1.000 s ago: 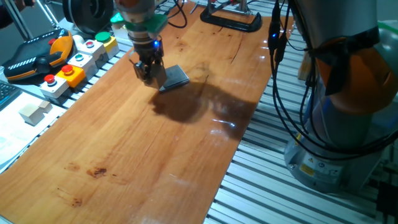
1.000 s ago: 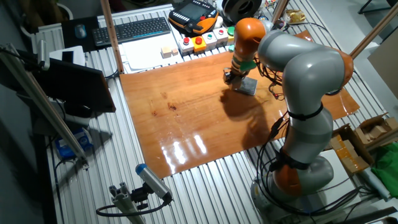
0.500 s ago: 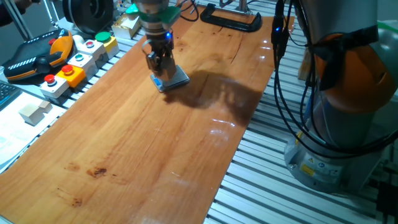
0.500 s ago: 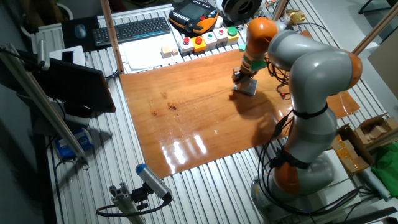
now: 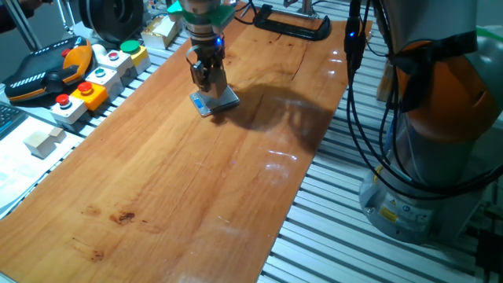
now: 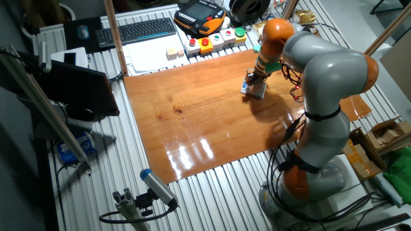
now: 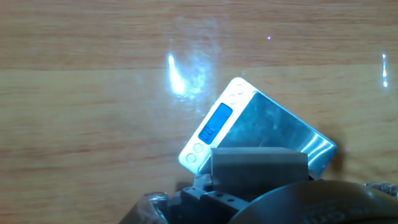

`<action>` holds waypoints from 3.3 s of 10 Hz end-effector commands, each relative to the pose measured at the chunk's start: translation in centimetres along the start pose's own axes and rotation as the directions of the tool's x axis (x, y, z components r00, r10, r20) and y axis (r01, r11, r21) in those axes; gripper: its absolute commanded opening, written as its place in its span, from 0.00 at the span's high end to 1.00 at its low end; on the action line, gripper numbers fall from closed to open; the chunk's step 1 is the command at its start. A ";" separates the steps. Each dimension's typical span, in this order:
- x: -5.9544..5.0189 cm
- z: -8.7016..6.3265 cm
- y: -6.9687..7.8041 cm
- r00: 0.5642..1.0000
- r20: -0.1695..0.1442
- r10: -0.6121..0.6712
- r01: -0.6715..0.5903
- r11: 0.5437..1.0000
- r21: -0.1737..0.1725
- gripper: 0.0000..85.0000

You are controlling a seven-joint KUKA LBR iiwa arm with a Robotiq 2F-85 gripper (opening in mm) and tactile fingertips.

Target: Place the block on the scale

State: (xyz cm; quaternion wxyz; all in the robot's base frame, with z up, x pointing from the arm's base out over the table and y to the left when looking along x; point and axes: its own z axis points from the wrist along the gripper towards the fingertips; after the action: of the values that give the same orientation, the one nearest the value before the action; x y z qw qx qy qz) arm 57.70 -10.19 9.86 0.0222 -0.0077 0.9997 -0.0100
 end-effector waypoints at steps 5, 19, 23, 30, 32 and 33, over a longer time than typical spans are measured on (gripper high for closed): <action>-0.3 0.8 -1.3 0.998 -0.012 0.065 -0.066 0.998 -0.013 0.99; -2.1 1.8 -2.7 0.998 0.018 0.058 -0.059 0.998 0.007 0.99; -2.1 2.0 -3.0 0.999 0.013 0.053 -0.053 0.999 -0.003 0.99; -1.6 2.9 -3.3 0.998 0.018 0.055 -0.055 0.998 -0.016 0.99; -1.6 3.0 -3.2 0.999 0.017 0.051 -0.050 0.999 -0.014 0.99; -1.6 3.1 -3.2 0.999 0.017 0.049 -0.049 0.999 -0.016 0.99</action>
State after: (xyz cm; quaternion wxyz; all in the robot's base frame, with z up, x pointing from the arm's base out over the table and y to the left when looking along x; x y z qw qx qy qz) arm 59.52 -13.42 6.87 0.0309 0.0164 0.9994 -0.0012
